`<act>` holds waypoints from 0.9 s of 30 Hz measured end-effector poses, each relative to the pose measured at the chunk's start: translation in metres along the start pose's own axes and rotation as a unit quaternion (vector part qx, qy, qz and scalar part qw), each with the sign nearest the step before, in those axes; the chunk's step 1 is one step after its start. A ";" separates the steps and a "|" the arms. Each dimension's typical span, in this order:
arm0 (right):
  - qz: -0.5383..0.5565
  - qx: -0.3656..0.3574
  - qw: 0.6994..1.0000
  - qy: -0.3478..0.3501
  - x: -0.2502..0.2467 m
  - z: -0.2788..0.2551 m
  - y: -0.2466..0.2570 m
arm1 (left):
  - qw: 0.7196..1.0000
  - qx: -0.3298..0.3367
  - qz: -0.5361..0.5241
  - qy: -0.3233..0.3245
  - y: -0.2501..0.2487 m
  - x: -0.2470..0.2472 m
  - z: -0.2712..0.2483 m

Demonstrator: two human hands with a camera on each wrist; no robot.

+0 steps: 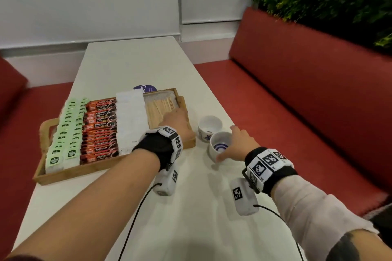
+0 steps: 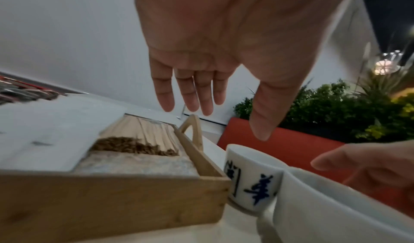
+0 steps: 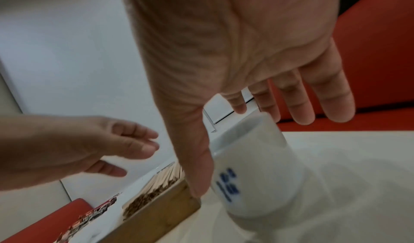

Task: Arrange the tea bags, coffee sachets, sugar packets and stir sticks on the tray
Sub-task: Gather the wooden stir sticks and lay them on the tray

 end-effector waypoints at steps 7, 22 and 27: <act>0.059 -0.035 0.997 -0.020 0.014 0.009 -0.002 | 0.994 0.070 0.039 0.075 -0.028 0.037 0.044; 0.090 -0.083 0.992 -0.017 0.011 0.041 0.018 | 0.963 0.124 0.208 0.115 -0.023 0.048 0.111; 0.143 -0.088 0.986 -0.014 0.007 0.059 0.030 | 0.971 0.084 0.215 0.055 -0.012 0.047 0.124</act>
Point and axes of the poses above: each hand's wrist, its own z-axis towards the middle knuckle, its own x-axis out of the palm, y = z × x, the point moved 7 cm from there along z, towards the middle knuckle, and after that the axes turned 12 degrees about x, right-handed, at the moved point
